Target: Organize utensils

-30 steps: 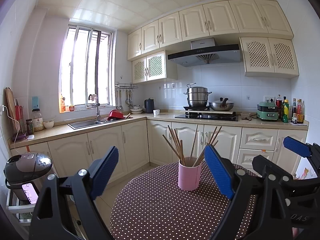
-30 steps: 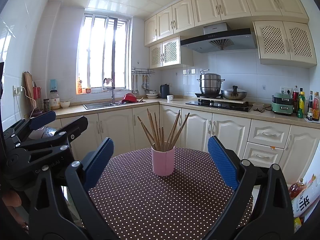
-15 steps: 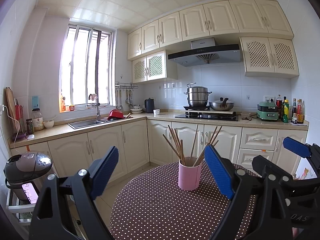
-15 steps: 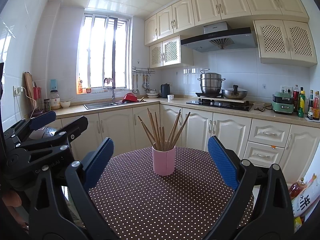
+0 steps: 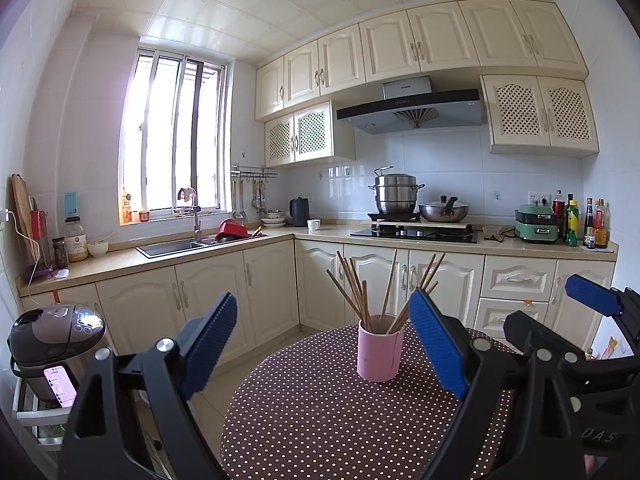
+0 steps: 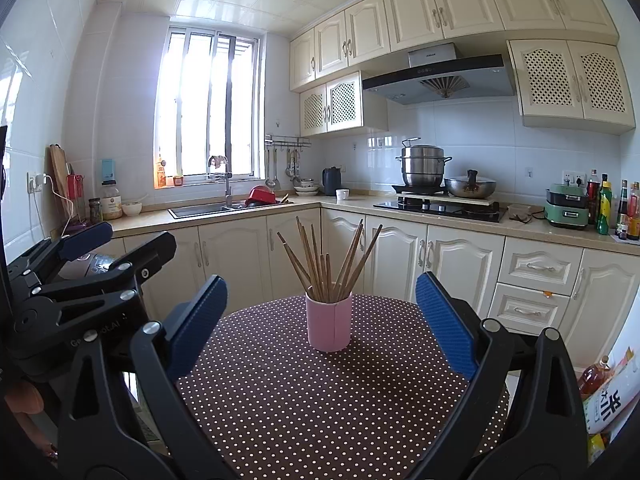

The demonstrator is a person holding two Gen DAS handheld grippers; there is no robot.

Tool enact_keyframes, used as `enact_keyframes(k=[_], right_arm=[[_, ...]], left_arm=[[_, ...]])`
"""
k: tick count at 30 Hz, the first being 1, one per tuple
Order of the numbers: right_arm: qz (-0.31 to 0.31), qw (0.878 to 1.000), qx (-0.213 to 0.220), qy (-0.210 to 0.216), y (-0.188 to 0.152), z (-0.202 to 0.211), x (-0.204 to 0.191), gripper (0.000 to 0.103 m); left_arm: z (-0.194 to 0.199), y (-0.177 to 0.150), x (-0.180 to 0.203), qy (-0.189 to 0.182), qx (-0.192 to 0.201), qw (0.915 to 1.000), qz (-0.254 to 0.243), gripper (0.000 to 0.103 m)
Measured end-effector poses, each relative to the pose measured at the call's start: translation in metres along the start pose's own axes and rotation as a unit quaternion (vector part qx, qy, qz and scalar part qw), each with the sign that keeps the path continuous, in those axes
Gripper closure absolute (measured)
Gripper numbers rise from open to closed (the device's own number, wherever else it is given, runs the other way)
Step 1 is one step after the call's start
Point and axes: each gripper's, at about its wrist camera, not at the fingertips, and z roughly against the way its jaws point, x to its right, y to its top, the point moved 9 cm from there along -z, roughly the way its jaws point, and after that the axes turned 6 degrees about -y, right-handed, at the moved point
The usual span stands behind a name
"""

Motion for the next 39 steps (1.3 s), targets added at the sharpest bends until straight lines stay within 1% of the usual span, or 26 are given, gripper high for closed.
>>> enact_keyframes(k=[39], right_arm=[[0.000,1.000,-0.004,0.000,0.0018,-0.0045,-0.0012,0.010]], left_arm=[[-0.0035,-0.0006,0.0023,0.003,-0.005,1.0000,0.002,0.017]])
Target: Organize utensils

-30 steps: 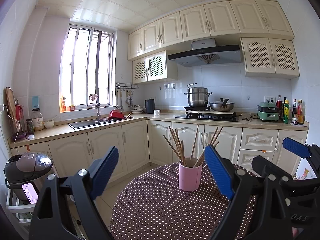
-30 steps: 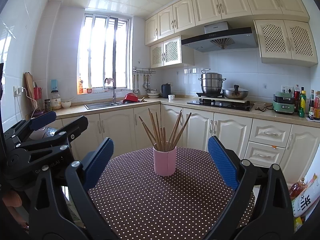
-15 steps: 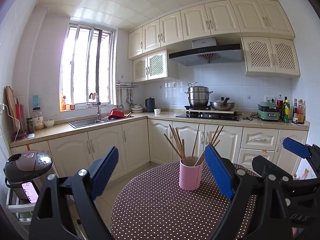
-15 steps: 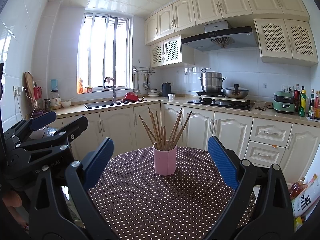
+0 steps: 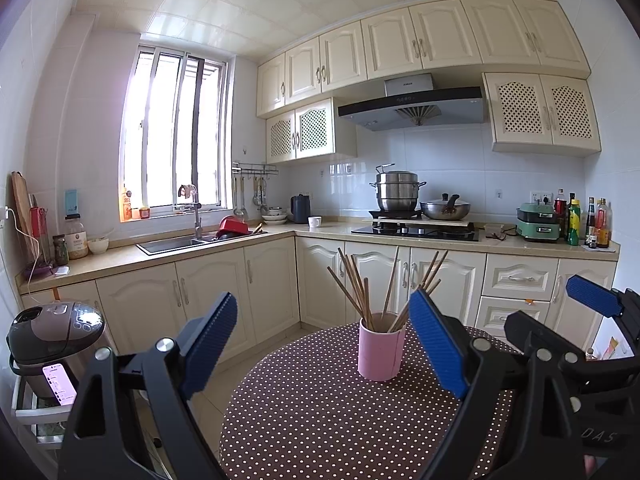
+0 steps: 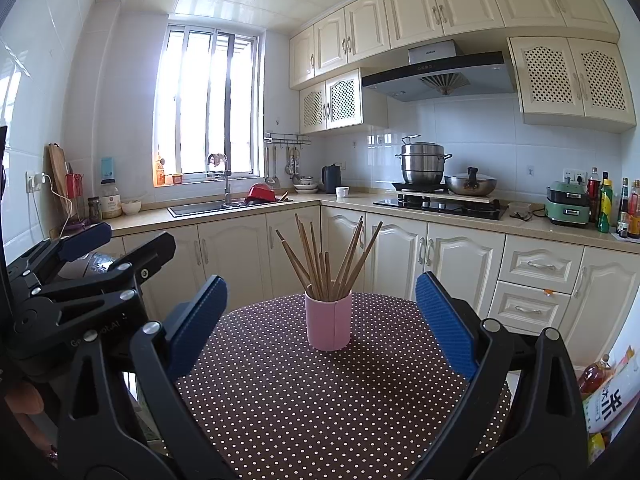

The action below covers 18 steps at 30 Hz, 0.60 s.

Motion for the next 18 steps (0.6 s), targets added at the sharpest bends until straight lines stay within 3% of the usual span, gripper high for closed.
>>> enact_keyframes(k=[18], right_arm=[[-0.007,1.000,-0.012,0.004,-0.004,-0.014,0.004,0.009]], left_arm=[[-0.015,-0.006,0.000,0.008,-0.015,0.9999,0.002,0.017]])
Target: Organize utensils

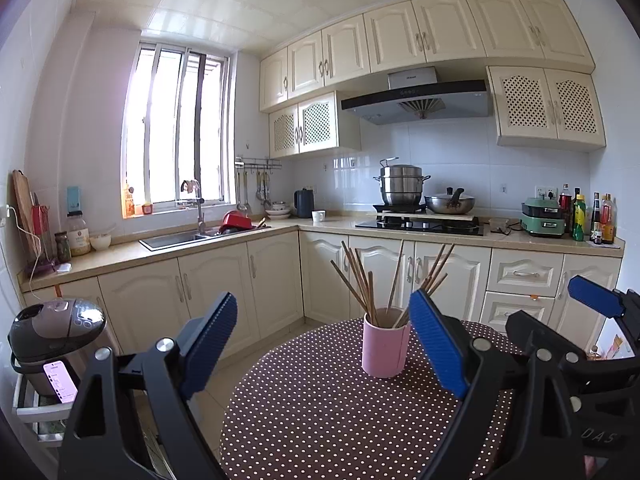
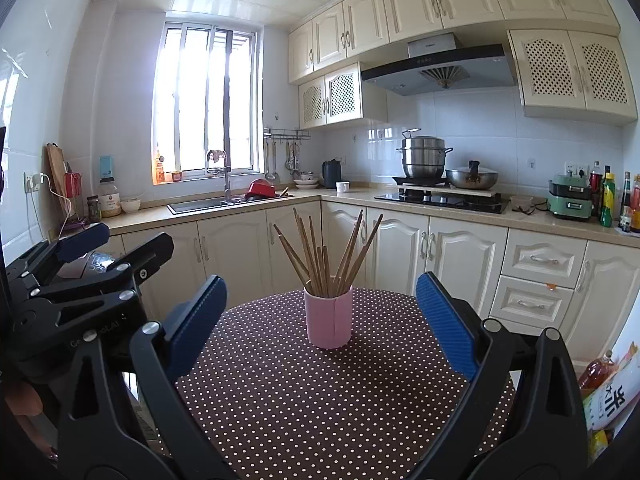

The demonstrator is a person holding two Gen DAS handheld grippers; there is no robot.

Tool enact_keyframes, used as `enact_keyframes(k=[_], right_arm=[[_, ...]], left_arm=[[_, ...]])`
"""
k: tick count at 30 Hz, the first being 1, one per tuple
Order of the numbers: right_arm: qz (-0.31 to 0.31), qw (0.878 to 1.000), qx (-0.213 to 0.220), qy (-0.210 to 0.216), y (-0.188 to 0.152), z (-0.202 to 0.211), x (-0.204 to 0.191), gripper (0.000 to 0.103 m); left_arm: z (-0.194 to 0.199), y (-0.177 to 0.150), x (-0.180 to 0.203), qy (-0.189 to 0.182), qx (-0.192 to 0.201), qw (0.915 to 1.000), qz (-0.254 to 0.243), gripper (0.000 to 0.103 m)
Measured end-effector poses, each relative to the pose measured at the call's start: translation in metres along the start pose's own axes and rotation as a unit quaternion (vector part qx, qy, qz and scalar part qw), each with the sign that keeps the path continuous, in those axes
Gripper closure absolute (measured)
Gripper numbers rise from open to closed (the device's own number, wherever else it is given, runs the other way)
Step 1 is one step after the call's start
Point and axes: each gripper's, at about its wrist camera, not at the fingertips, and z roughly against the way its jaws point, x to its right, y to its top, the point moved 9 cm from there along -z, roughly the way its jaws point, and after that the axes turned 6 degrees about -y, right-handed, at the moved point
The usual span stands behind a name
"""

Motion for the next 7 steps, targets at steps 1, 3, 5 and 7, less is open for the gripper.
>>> enact_keyframes(k=[1,3,5,7], right_arm=[[-0.002,1.000,-0.002,0.002,-0.001,-0.002,0.000,0.009],[-0.007,1.000,-0.009,0.003,-0.004,-0.008,0.002,0.009],[-0.011,1.000,-0.016,0.005,-0.008,-0.013,0.004,0.009],[-0.014,1.000,-0.027,0.003,-0.015,-0.022,0.007,0.008]], left_arm=[[-0.002,0.000,0.001,0.000,-0.002,1.0000,0.000,0.017],[-0.007,-0.003,0.001,0.000,-0.009,1.0000,0.000,0.017],[-0.012,-0.007,0.002,0.000,-0.015,0.9999,-0.001,0.017],[-0.022,-0.015,0.005,-0.002,-0.029,0.9996,-0.002,0.017]])
